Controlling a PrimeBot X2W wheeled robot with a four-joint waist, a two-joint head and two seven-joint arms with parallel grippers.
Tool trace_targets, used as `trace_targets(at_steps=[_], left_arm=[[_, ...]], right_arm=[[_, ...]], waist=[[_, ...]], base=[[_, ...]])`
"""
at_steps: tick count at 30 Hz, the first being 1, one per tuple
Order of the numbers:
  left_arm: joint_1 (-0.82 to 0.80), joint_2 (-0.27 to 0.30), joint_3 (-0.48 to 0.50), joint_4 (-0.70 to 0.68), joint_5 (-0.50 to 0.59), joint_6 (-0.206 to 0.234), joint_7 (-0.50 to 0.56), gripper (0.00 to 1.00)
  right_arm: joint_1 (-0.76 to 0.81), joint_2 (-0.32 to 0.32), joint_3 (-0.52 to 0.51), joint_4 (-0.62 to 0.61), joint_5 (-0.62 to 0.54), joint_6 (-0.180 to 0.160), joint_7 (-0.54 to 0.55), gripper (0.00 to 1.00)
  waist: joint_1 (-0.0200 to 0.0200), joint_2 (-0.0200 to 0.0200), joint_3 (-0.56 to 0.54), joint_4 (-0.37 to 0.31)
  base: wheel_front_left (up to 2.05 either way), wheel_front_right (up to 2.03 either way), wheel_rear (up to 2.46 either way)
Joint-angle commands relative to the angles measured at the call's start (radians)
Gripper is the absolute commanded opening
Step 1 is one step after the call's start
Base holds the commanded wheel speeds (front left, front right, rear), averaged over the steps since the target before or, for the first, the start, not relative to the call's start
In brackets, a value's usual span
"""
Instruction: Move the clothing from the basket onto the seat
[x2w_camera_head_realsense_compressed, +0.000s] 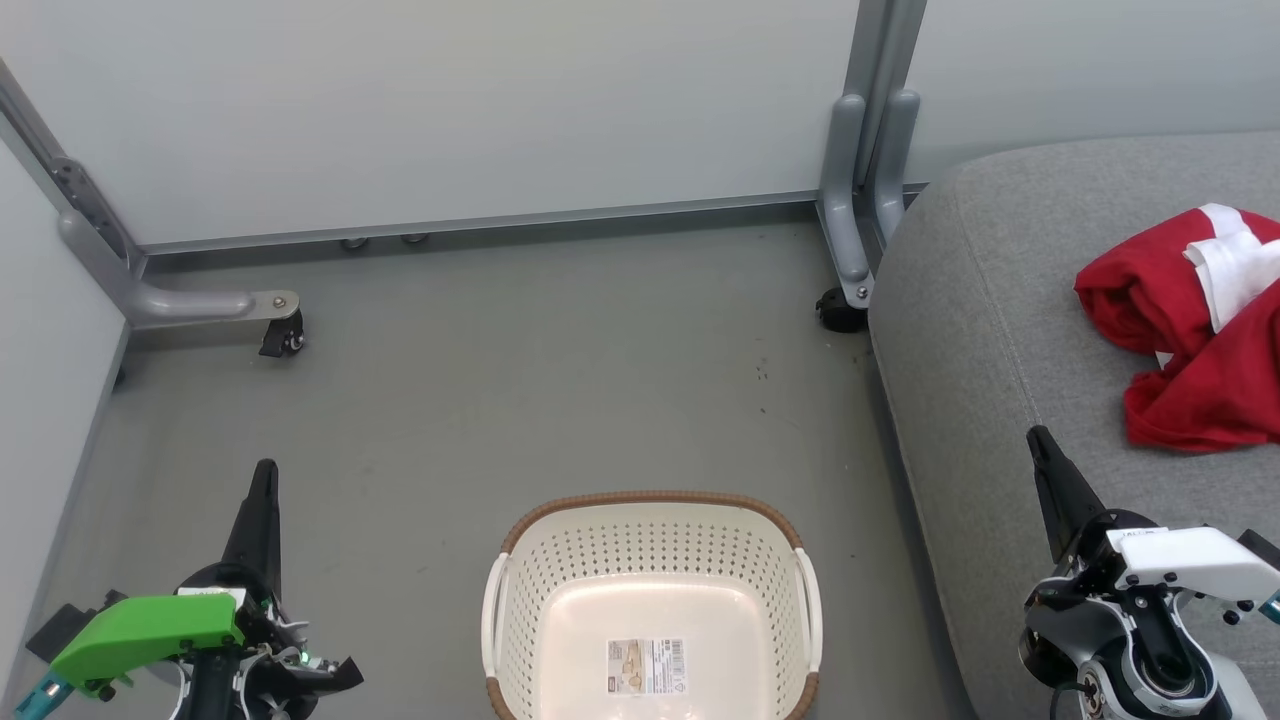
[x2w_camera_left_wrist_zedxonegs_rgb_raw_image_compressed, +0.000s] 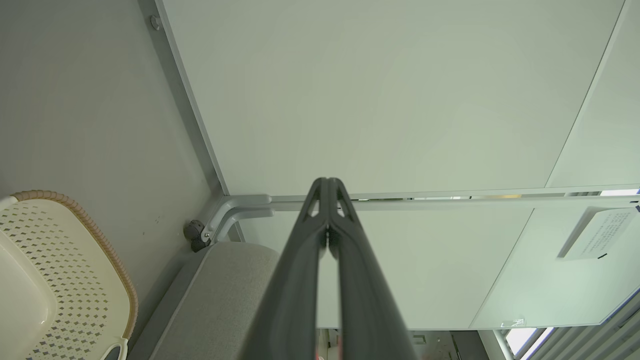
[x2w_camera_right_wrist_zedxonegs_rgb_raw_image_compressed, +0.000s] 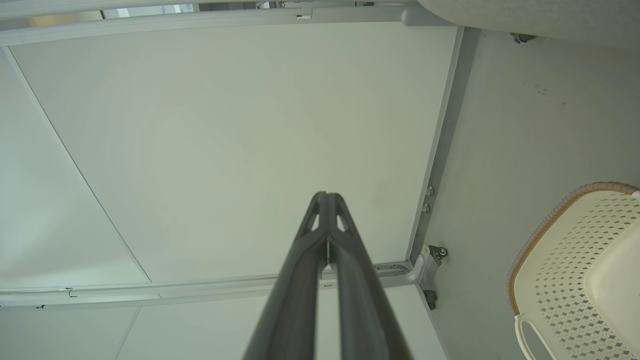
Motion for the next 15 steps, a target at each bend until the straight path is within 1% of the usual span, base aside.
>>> trace_targets(at_steps=[1,15], left_arm=[[-0.011,0.002,0.002,0.0,-0.004,-0.005,0.003,0.0],[-0.011,0.002,0.002,0.0,-0.004,-0.005,0.003,0.0]], right_arm=[[-0.007,0.001,-0.003,0.002,-0.004,0.0,0.003,0.0],[-0.007,0.003,-0.006,0.002,-0.006,0.0,0.006,0.0]], waist=[[0.0,0.0,0.0,0.0],[0.0,0.0,0.0,0.0]], base=[[0.0,0.0,0.0],[0.0,0.0,0.0]])
